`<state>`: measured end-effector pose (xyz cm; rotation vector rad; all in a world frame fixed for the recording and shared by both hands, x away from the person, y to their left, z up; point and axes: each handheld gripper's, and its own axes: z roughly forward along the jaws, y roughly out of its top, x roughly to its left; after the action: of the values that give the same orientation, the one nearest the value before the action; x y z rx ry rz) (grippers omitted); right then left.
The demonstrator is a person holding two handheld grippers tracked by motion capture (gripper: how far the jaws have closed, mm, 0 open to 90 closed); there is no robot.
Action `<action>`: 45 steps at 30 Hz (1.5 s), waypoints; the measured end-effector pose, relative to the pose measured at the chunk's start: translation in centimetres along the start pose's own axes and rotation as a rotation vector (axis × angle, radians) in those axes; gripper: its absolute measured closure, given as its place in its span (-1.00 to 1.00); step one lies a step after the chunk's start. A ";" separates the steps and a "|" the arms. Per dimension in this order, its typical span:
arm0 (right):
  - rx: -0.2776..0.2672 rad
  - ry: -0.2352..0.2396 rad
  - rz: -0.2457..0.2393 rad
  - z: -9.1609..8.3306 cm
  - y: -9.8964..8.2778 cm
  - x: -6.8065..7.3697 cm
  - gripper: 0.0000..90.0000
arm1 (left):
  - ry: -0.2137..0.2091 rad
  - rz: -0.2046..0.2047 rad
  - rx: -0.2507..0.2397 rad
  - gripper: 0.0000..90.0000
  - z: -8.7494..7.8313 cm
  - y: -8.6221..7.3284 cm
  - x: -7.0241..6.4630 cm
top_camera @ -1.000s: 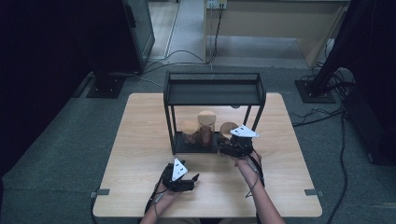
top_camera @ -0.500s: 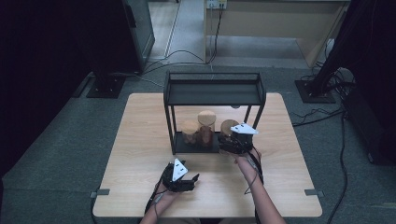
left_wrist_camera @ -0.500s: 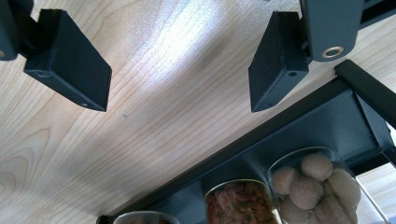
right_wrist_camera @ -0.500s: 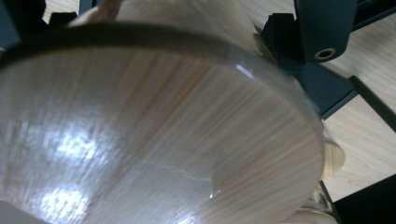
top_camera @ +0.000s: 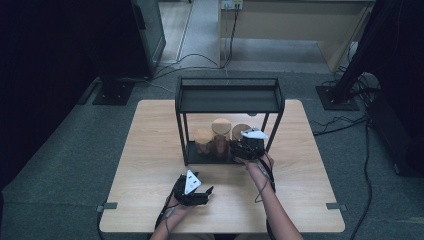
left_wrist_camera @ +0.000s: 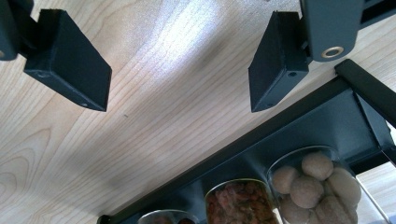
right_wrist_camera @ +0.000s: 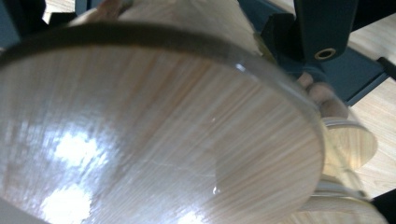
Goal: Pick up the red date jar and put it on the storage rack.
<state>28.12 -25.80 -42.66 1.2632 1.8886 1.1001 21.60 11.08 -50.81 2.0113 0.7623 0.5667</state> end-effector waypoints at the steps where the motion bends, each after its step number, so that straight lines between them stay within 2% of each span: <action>1: 0.004 -0.001 0.002 0.1 0.1 0.0 -0.44 | 0.000 0.000 0.000 -0.52 0.0 0.0 0.0; 4: 0.007 0.007 0.016 0.4 0.3 -0.4 -0.44 | -0.001 -0.001 0.000 -0.52 0.0 0.0 0.0; 8: 0.020 -0.008 0.007 0.8 0.6 -0.2 -0.44 | 0.000 -0.001 0.002 -0.52 0.0 0.0 0.0; 12: 0.026 -0.017 0.020 1.2 0.5 -0.3 -0.44 | 0.000 0.001 0.001 -0.52 0.0 0.0 0.0; 18: 0.030 -0.030 0.007 1.5 0.6 -0.1 -0.44 | 0.000 0.002 0.002 -0.52 0.0 0.0 -0.1; 22: 0.024 -0.020 0.042 1.7 0.5 -0.5 -0.44 | 0.001 0.004 0.002 -0.52 0.0 0.0 -0.1; 31: 0.017 -0.015 0.050 1.7 0.3 -0.6 -0.45 | 0.001 0.007 0.003 -0.52 0.0 0.0 -0.1; 37: 0.044 -0.020 0.091 1.7 0.6 -0.4 -0.53 | 0.002 0.008 0.002 -0.52 0.0 0.0 -0.1; 45: 0.043 -0.033 0.093 1.2 0.2 0.0 -0.54 | 0.003 0.007 -0.001 -0.52 0.0 0.0 -0.1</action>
<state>29.22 -25.38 -43.06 1.3971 1.8540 1.0844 21.49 10.99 -50.83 2.0135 0.7572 0.5737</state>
